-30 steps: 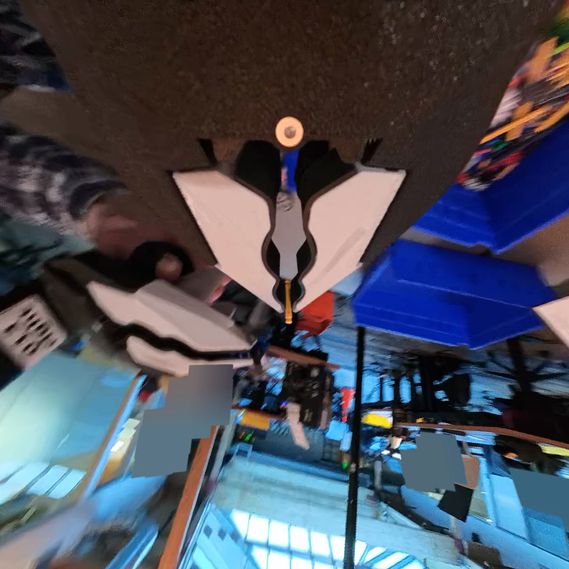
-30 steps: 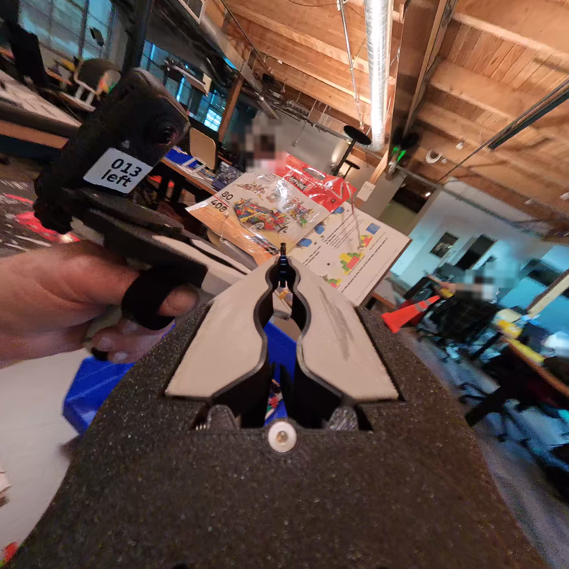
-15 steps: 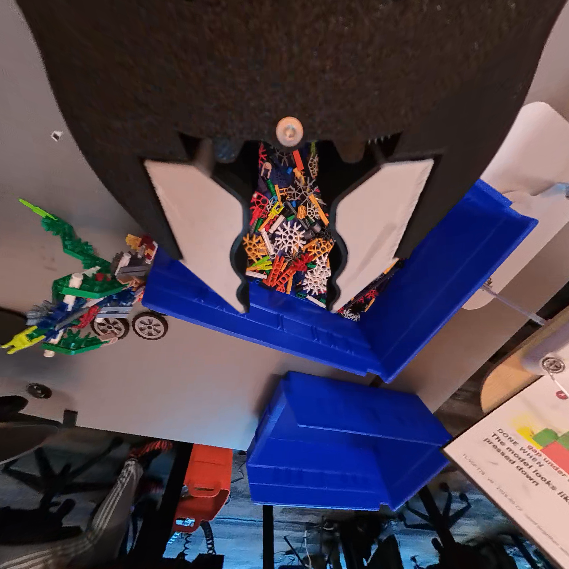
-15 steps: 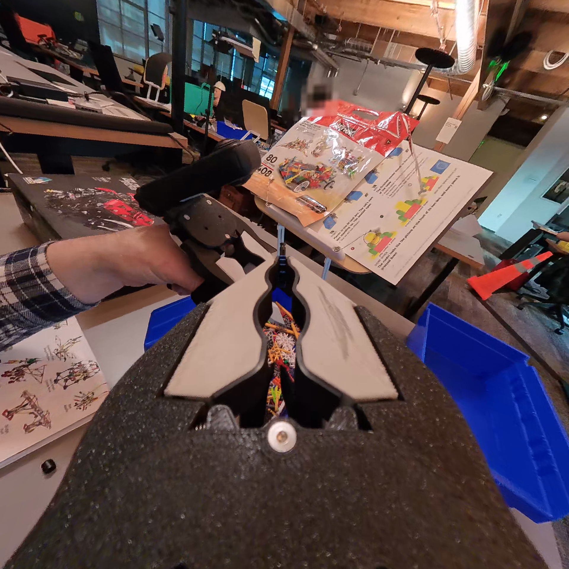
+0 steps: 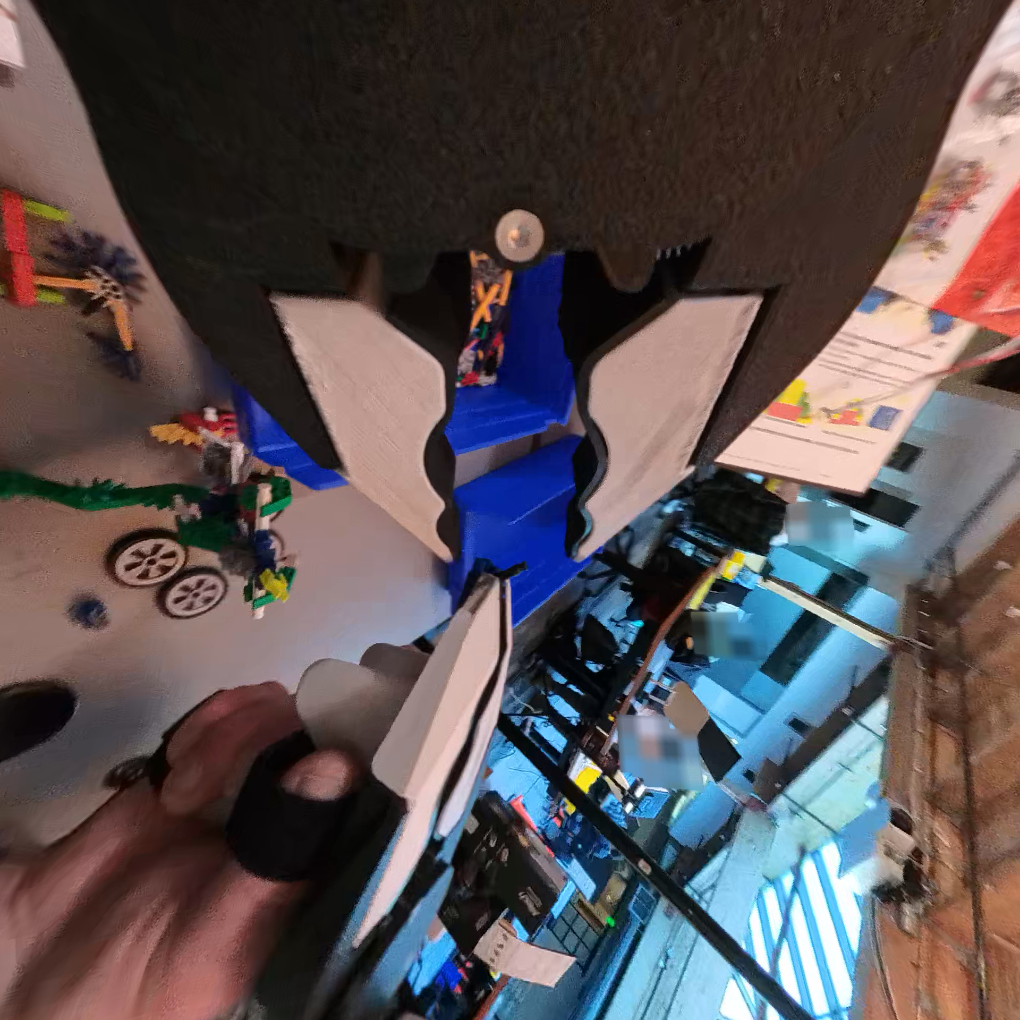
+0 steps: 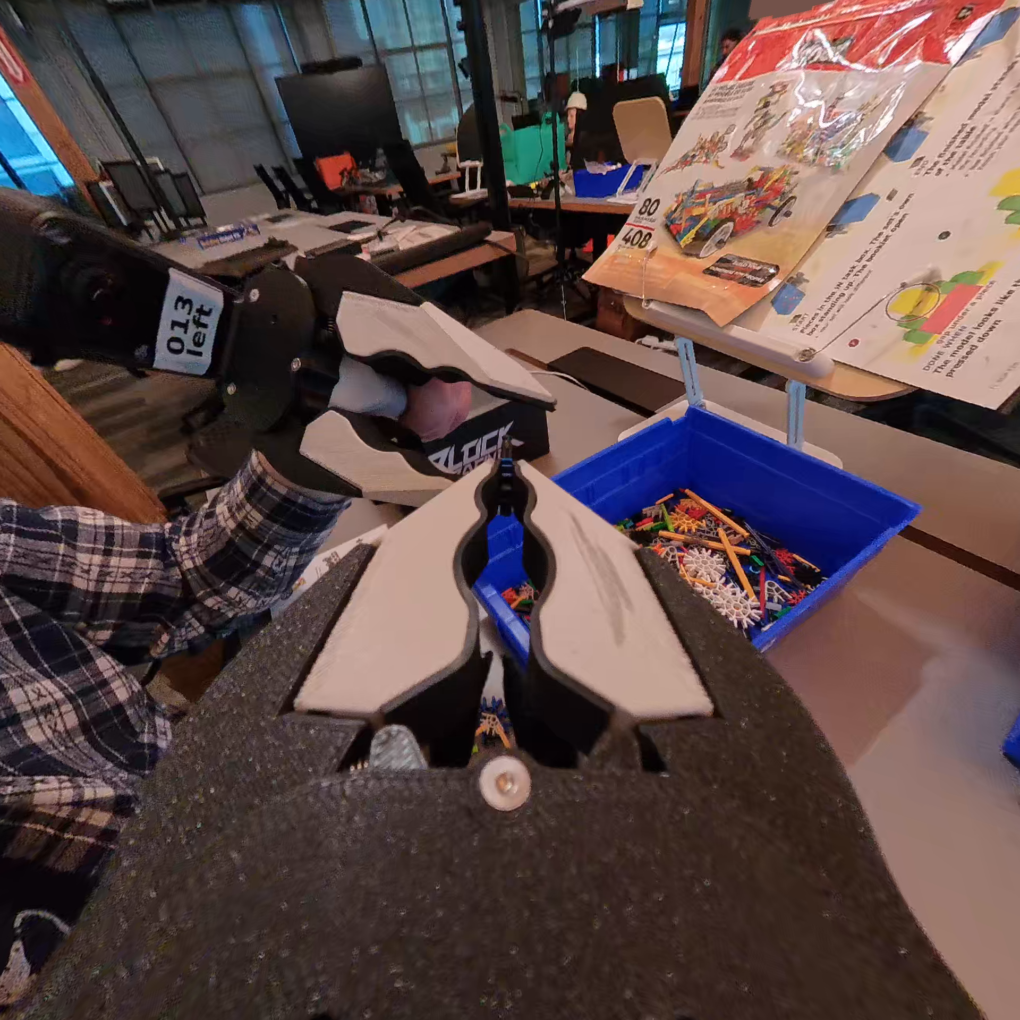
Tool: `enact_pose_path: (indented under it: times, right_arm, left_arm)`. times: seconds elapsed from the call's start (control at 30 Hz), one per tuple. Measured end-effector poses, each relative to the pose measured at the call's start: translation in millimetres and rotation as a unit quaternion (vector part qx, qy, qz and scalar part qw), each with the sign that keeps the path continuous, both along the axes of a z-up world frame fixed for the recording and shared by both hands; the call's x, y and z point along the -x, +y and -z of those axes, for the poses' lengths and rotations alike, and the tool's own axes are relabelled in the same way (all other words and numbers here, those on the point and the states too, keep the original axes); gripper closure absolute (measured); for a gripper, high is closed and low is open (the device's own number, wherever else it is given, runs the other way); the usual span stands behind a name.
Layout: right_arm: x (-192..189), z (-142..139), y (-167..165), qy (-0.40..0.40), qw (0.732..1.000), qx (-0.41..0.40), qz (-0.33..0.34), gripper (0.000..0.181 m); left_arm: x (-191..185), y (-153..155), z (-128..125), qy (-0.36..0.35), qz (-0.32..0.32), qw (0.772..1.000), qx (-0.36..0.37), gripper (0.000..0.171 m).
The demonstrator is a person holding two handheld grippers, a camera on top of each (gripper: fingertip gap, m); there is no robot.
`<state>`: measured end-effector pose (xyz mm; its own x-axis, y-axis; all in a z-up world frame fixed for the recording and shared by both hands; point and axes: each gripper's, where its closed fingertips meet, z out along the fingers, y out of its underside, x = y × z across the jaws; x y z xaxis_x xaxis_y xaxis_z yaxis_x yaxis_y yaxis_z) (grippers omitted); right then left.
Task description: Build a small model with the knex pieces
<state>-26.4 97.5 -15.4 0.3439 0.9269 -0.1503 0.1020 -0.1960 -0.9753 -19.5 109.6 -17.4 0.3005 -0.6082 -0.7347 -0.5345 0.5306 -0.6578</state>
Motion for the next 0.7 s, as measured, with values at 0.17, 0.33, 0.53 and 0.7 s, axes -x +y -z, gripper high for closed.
enact_pose_path:
  times: [0.17, 0.33, 0.53, 0.7]
  right_arm:
    - [-0.7, 0.8, -4.5, -0.03, 1.0, -0.008, 0.0, 0.179]
    - [-1.7, 0.4, -5.8, -0.044, 0.999, -0.009, -0.004, 0.18]
    - [-2.3, 1.4, -7.7, -0.052, 0.999, -0.003, -0.01, 0.18]
    - [-3.6, 2.0, -7.7, -0.058, 0.998, 0.0, -0.013, 0.179]
  left_arm:
    - [-4.2, -6.3, -2.5, 0.012, 0.01, 0.999, -0.044, 0.148]
    - [-5.5, -5.6, 1.4, 0.035, 0.001, 0.998, -0.058, 0.151]
    - [-6.7, -8.1, -1.2, 0.034, 0.008, 0.997, -0.074, 0.155]
    - [-8.2, -7.3, -0.5, 0.04, 0.003, 0.995, -0.086, 0.156]
